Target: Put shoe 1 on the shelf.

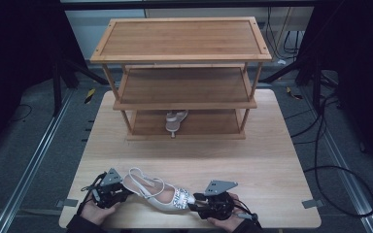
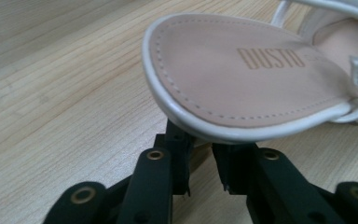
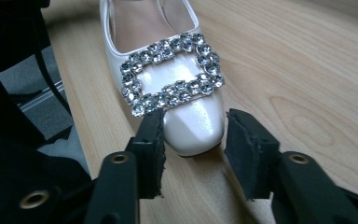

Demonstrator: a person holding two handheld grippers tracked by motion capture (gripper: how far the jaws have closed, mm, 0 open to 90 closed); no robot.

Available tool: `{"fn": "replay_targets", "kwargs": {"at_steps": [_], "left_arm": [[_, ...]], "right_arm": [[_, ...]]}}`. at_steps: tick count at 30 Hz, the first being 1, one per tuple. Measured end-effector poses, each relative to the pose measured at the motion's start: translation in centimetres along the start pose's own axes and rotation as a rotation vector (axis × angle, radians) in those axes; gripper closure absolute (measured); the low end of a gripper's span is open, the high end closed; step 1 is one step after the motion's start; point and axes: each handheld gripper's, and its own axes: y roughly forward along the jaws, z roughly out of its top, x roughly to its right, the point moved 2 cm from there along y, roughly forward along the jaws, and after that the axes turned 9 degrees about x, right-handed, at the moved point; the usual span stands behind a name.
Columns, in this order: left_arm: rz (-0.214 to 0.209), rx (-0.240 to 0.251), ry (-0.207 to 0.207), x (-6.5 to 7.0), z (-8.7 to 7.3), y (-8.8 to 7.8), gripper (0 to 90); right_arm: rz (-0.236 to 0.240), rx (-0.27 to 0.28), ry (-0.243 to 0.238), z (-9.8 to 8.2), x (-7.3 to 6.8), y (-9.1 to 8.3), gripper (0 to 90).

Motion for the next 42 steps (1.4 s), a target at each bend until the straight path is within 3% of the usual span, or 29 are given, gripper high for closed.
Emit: {"fn": "replay_targets", "kwargs": {"at_steps": [6, 12, 17, 20, 25, 28, 35, 38, 42], "left_arm": [[-0.003, 0.001, 0.004, -0.1, 0.0, 0.0, 75.6], [-0.013, 0.001, 0.000, 0.0, -0.1, -0.1, 74.8], [-0.023, 0.004, 0.000, 0.3, 0.0, -0.1, 73.6], [-0.066, 0.020, -0.023, 0.5, 0.0, 0.0, 72.9], [-0.074, 0.001, 0.019, 1.4, 0.1, 0.4, 73.6], [-0.059, -0.004, 0.033, 1.6, 0.1, 0.4, 73.7], [-0.102, -0.003, 0.049, 2.6, 0.2, 0.6, 74.0], [-0.099, -0.006, 0.056, 2.9, 0.1, 1.0, 73.0], [-0.092, -0.014, 0.060, 3.2, -0.3, 0.7, 63.0]], "right_arm": [[-0.024, 0.002, -0.016, 0.4, 0.4, 0.1, 60.2], [-0.092, 0.014, -0.024, 0.9, 1.1, 0.3, 64.9], [-0.140, 0.032, 0.013, 1.7, 3.1, 1.0, 67.0], [-0.160, 0.069, 0.038, 2.5, 4.4, 1.3, 68.4], [-0.191, 0.065, 0.061, 3.0, 6.0, 2.3, 71.0], [-0.191, 0.058, 0.063, 2.9, 6.1, 2.4, 70.6], [-0.224, 0.063, 0.068, 3.1, 6.8, 2.9, 70.9], [-0.241, 0.056, 0.061, 3.4, 7.1, 3.2, 70.9], [-0.250, 0.039, 0.051, 3.5, 7.0, 3.2, 69.3]]}}
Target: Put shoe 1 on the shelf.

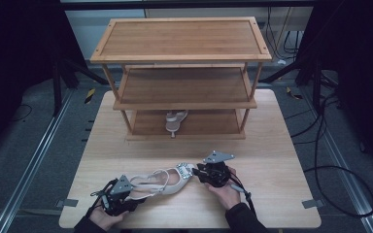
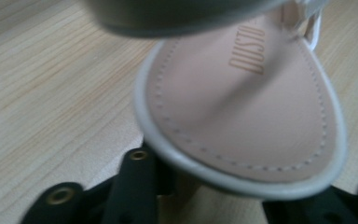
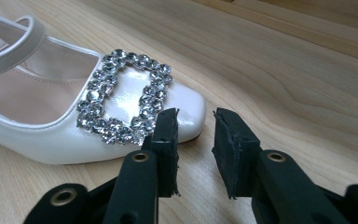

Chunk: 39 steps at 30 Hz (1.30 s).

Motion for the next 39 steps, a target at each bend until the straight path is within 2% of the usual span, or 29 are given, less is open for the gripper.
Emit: {"fn": "replay_targets", "kwargs": {"at_steps": [5, 8, 10, 15, 19, 24, 28, 35, 39], "left_arm": [[0.000, 0.046, -0.031, 0.0, -0.2, -1.5, 40.3], [0.009, 0.075, -0.025, -0.2, -0.2, -2.3, 28.3], [0.008, 0.095, -0.018, -0.2, 0.2, -2.5, 23.7], [-0.015, 0.108, 0.018, 0.2, 1.6, -1.9, 21.4], [-0.036, 0.085, 0.036, 0.3, 2.5, -0.5, 20.7], [-0.057, 0.054, 0.039, 0.5, 3.1, 1.2, 20.6], [-0.063, 0.040, 0.036, 0.4, 3.3, 1.9, 23.1], [-0.107, 0.050, 0.020, 0.7, 3.3, 1.9, 31.4], [-0.125, 0.058, 0.017, 1.1, 3.3, 1.9, 36.7]], "right_arm": [[0.002, 0.035, 0.016, 0.1, 0.1, -0.9, 63.8], [-0.006, 0.059, 0.017, 0.0, 0.4, -2.3, 58.0], [-0.032, 0.072, 0.013, -0.2, 1.0, -3.3, 54.3], [-0.095, 0.112, 0.047, -0.5, 2.8, -5.9, 46.3], [-0.148, 0.108, 0.061, -1.2, 4.1, -7.7, 38.2], [-0.190, 0.096, 0.099, -2.1, 5.4, -9.2, 34.0], [-0.201, 0.097, 0.124, -2.3, 6.0, -9.6, 32.0], [-0.211, 0.070, 0.102, -2.8, 6.4, -9.2, 31.8], [-0.222, 0.051, 0.111, -3.1, 6.7, -9.1, 31.8]]}}
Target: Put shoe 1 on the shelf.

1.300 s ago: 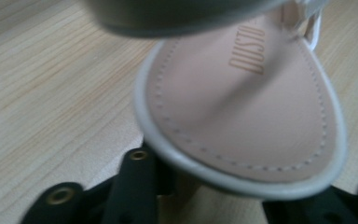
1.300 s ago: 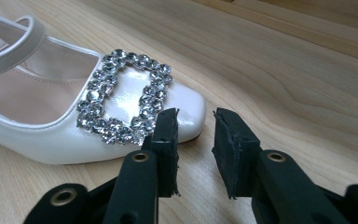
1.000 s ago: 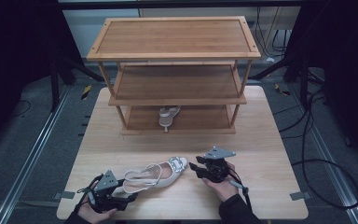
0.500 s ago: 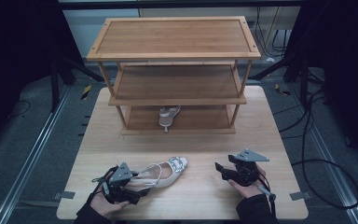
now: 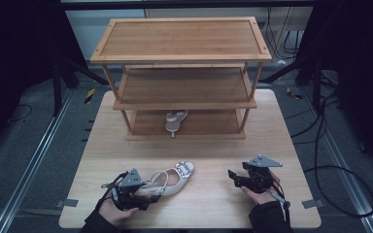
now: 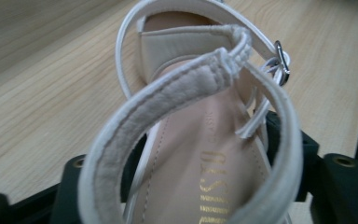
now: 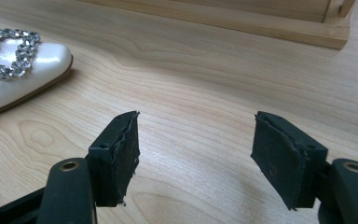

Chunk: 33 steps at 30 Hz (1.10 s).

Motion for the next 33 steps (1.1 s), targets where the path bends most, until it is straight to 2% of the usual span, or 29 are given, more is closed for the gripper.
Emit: {"fn": "replay_targets", "kwargs": {"at_steps": [4, 10, 17, 23, 33], "left_arm": [[0.003, 0.008, -0.004, 0.4, 0.0, 0.0, 40.0], [0.005, 0.011, -0.032, 0.4, 0.2, 0.0, 40.4], [0.026, 0.024, -0.029, 0.8, 1.3, 0.1, 40.5], [0.070, 0.045, -0.043, 0.2, 3.5, 0.8, 40.4], [0.142, 0.084, -0.055, -1.0, 8.4, 3.0, 40.4]], "right_arm": [[-0.005, 0.000, 0.005, -0.1, 0.3, 0.0, 31.8], [-0.011, -0.006, 0.007, -0.2, 0.5, 0.1, 32.0], [-0.021, -0.002, 0.018, -0.1, 0.7, 0.0, 32.0], [-0.030, 0.001, 0.022, 0.0, 0.9, -0.1, 32.1], [-0.079, 0.030, 0.018, 0.2, 1.5, -0.6, 29.1]]}}
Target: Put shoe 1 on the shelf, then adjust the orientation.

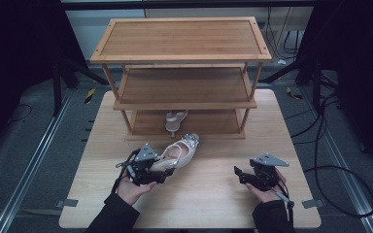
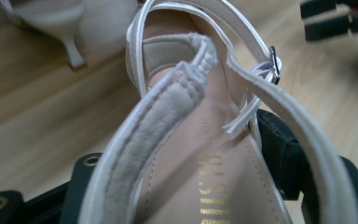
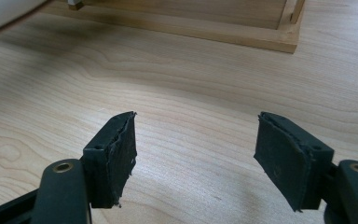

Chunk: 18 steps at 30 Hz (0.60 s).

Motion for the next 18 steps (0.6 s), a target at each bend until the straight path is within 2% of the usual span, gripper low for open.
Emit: {"fn": "replay_targets", "kwargs": {"at_steps": [4, 8, 13, 18], "left_arm": [[0.035, 0.017, 0.022, -0.2, 2.0, 1.4, 40.4], [0.063, 0.035, 0.010, -0.6, 3.5, 3.0, 40.4], [0.096, 0.032, 0.014, -0.9, 4.5, 5.4, 40.4], [0.125, 0.031, 0.001, -1.1, 5.1, 7.9, 40.4]], "right_arm": [[-0.005, -0.001, -0.002, 0.0, 0.2, 0.0, 28.8], [-0.008, 0.000, 0.006, 0.0, 0.3, 0.0, 28.5], [-0.007, 0.001, -0.004, 0.0, 0.4, 0.0, 28.4], [-0.005, -0.004, -0.007, -0.1, 0.4, 0.0, 28.4]]}}
